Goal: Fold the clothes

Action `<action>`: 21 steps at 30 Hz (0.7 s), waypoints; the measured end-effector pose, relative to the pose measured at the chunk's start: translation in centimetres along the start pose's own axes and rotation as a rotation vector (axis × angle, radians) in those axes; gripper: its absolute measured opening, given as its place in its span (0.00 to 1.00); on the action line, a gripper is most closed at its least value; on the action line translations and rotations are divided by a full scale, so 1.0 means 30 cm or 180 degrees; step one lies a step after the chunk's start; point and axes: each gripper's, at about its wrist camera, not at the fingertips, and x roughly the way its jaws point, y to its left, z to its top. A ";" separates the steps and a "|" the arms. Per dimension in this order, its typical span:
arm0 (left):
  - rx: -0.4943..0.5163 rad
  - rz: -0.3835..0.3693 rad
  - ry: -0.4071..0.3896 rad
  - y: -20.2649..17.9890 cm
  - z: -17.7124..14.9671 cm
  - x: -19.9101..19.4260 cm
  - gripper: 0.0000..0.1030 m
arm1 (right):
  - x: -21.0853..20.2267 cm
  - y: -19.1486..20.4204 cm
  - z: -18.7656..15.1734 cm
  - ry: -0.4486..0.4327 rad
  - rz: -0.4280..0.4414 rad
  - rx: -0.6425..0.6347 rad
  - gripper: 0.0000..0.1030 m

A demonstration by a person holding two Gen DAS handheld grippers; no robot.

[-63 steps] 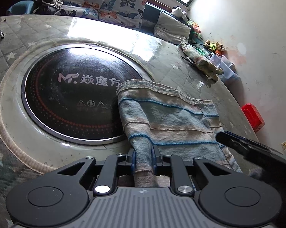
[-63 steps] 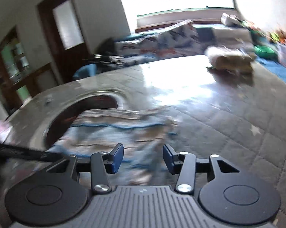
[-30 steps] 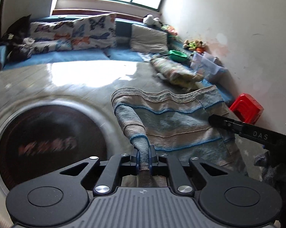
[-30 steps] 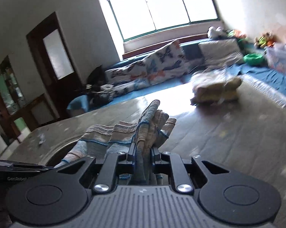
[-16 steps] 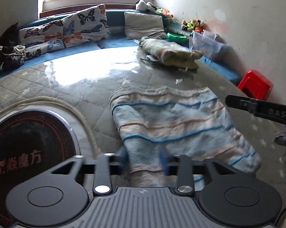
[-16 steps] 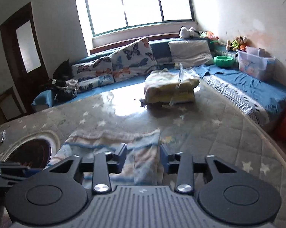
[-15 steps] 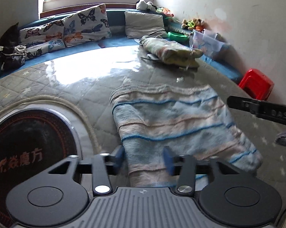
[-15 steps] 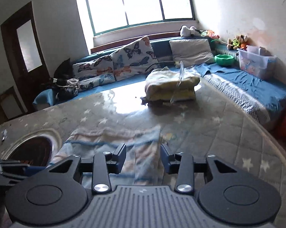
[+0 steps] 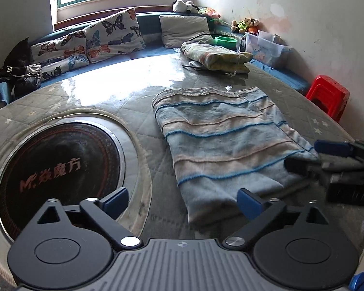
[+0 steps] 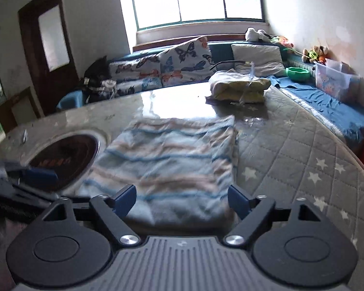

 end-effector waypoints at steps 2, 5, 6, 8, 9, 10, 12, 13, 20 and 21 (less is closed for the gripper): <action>-0.0014 -0.0012 -0.0016 0.004 -0.012 -0.015 1.00 | -0.016 0.023 -0.026 0.0040 -0.0018 -0.0062 0.88; -0.0016 -0.0029 -0.0009 0.000 -0.032 -0.032 1.00 | -0.038 0.037 -0.055 0.0088 -0.0005 -0.0025 0.88; -0.0007 -0.0040 0.0001 -0.003 -0.041 -0.035 1.00 | -0.042 0.039 -0.062 0.0094 0.0001 -0.0005 0.88; 0.0022 -0.0047 0.0017 -0.010 -0.059 -0.043 1.00 | -0.050 0.044 -0.079 0.0105 -0.0011 0.0033 0.88; 0.0037 -0.0039 0.0017 -0.015 -0.067 -0.048 1.00 | -0.055 0.047 -0.088 0.0114 -0.0026 0.0049 0.88; 0.0052 -0.0028 0.0017 -0.019 -0.075 -0.052 1.00 | -0.059 0.049 -0.097 0.0129 -0.0039 0.0066 0.89; 0.0064 -0.0023 0.0020 -0.025 -0.088 -0.060 1.00 | -0.065 0.053 -0.107 0.0145 -0.0068 0.0083 0.91; 0.0065 -0.0024 0.0022 -0.027 -0.094 -0.062 1.00 | -0.067 0.055 -0.111 0.0150 -0.0084 0.0089 0.91; 0.0065 -0.0010 0.0031 -0.029 -0.123 -0.079 1.00 | -0.083 0.068 -0.139 0.0186 -0.0197 0.0124 0.97; 0.0068 -0.0004 0.0032 -0.031 -0.127 -0.082 1.00 | -0.086 0.069 -0.144 0.0191 -0.0213 0.0129 0.97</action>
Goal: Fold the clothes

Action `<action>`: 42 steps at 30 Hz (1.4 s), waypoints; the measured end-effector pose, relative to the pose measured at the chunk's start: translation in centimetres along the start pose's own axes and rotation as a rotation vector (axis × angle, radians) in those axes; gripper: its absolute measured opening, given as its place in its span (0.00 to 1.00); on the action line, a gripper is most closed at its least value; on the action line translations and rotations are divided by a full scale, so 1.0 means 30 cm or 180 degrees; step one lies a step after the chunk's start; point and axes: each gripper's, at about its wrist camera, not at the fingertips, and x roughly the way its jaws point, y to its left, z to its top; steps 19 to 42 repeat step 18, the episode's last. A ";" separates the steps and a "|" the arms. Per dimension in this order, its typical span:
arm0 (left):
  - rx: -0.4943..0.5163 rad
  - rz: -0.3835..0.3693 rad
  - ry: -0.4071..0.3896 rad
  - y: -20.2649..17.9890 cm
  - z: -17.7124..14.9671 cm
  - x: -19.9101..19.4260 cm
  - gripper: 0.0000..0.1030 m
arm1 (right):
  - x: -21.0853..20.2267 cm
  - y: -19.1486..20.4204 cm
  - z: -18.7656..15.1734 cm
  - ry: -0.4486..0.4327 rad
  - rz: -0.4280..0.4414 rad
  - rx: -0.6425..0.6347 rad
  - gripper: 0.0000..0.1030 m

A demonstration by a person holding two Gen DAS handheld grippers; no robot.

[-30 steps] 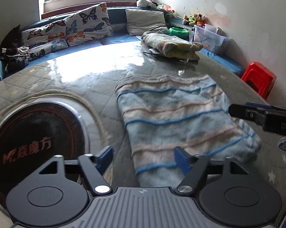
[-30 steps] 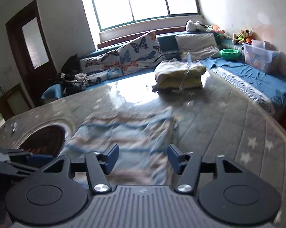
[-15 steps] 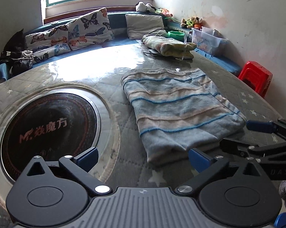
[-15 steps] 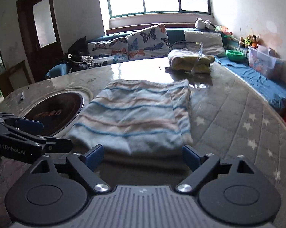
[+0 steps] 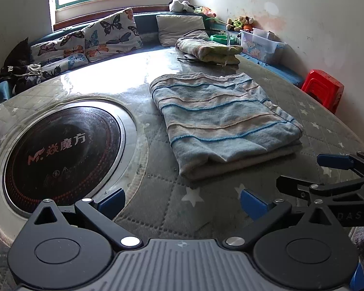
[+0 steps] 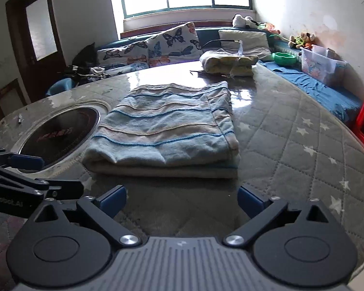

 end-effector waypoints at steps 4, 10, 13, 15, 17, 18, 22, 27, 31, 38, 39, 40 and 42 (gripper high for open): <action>0.0000 0.0011 0.0010 -0.007 -0.015 -0.008 1.00 | -0.007 0.006 -0.015 0.0015 -0.0068 0.0012 0.97; -0.0001 0.0013 0.0009 -0.017 -0.033 -0.018 1.00 | -0.016 0.011 -0.029 0.0004 -0.0175 -0.0003 1.00; -0.0004 0.0026 0.0000 -0.018 -0.039 -0.023 1.00 | -0.023 0.010 -0.032 -0.0005 -0.0183 0.0011 1.00; -0.0013 0.0006 0.0008 -0.017 -0.042 -0.025 1.00 | -0.026 0.011 -0.034 -0.0009 -0.0189 0.0019 1.00; -0.0011 -0.0015 0.0017 -0.018 -0.047 -0.026 1.00 | -0.028 0.013 -0.036 -0.0012 -0.0196 0.0026 1.00; -0.0008 -0.0015 0.0020 -0.019 -0.049 -0.027 1.00 | -0.028 0.015 -0.037 -0.0009 -0.0199 0.0028 1.00; -0.0008 -0.0015 0.0020 -0.019 -0.049 -0.027 1.00 | -0.028 0.015 -0.037 -0.0009 -0.0199 0.0028 1.00; -0.0008 -0.0015 0.0020 -0.019 -0.049 -0.027 1.00 | -0.028 0.015 -0.037 -0.0009 -0.0199 0.0028 1.00; -0.0008 -0.0015 0.0020 -0.019 -0.049 -0.027 1.00 | -0.028 0.015 -0.037 -0.0009 -0.0199 0.0028 1.00; -0.0008 -0.0015 0.0020 -0.019 -0.049 -0.027 1.00 | -0.028 0.015 -0.037 -0.0009 -0.0199 0.0028 1.00; -0.0008 -0.0015 0.0020 -0.019 -0.049 -0.027 1.00 | -0.028 0.015 -0.037 -0.0009 -0.0199 0.0028 1.00; -0.0008 -0.0015 0.0020 -0.019 -0.049 -0.027 1.00 | -0.028 0.015 -0.037 -0.0009 -0.0199 0.0028 1.00; -0.0008 -0.0015 0.0020 -0.019 -0.049 -0.027 1.00 | -0.028 0.015 -0.037 -0.0009 -0.0199 0.0028 1.00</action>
